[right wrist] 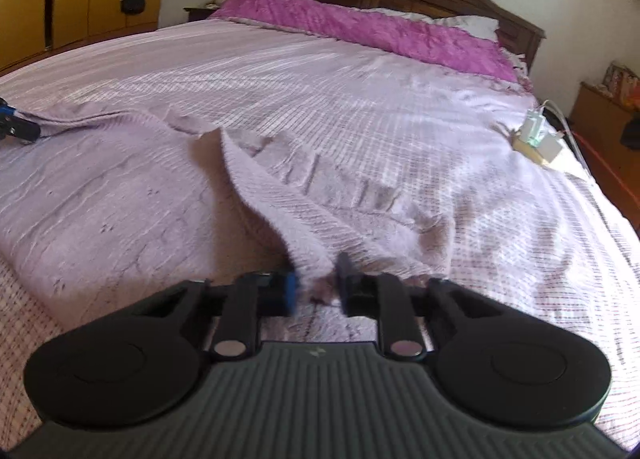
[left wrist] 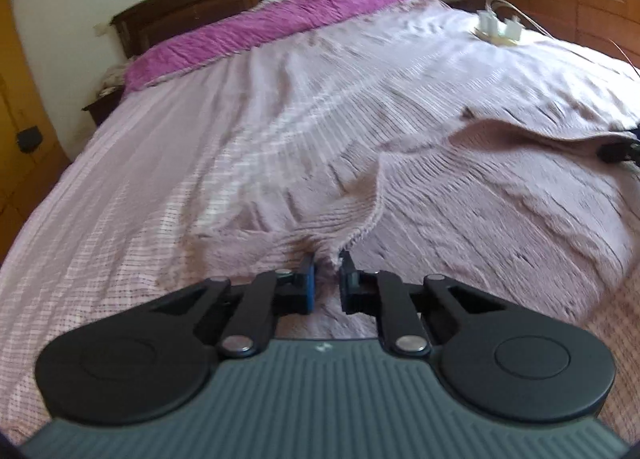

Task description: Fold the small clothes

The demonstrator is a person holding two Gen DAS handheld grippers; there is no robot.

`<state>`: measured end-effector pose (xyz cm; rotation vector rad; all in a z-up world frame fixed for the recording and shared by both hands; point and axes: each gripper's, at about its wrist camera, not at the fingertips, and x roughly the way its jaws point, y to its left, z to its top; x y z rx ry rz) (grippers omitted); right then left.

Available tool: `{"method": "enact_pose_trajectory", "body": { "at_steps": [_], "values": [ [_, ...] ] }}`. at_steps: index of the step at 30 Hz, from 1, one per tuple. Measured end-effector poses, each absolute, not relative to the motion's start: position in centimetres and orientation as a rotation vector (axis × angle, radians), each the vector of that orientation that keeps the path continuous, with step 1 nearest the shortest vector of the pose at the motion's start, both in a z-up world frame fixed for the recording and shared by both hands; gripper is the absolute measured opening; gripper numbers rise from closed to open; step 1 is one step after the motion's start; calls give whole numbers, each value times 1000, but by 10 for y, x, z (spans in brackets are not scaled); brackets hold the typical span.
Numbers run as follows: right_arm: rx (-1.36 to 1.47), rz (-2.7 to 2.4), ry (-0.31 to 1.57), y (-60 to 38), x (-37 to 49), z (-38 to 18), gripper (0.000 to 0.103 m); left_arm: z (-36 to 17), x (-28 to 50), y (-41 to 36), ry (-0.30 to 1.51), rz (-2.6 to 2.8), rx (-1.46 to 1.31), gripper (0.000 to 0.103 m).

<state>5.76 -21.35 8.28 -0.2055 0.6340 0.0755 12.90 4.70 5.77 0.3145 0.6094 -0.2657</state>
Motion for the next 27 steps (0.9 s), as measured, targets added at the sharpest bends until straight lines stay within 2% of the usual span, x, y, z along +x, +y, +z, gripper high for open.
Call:
{"method": "enact_pose_trajectory", "body": {
  "at_steps": [9, 17, 19, 21, 24, 27],
  "values": [
    [-178, 15, 580, -232, 95, 102, 14, 67, 166, 62, 578, -150, 220, 14],
    [-70, -45, 668, -257, 149, 87, 16, 51, 202, 72, 657, -80, 132, 16],
    [-30, -61, 685, -264, 154, 82, 21, 49, 204, 74, 666, -69, 120, 22],
    [21, -73, 688, -270, 154, 80, 33, 50, 204, 79, 669, -56, 102, 30],
    [54, -95, 669, -277, 148, 82, 44, 54, 203, 85, 676, -65, 58, 31],
    [64, -98, 636, -281, 137, 89, 46, 62, 200, 90, 685, -79, 26, 31]
  ]
}}
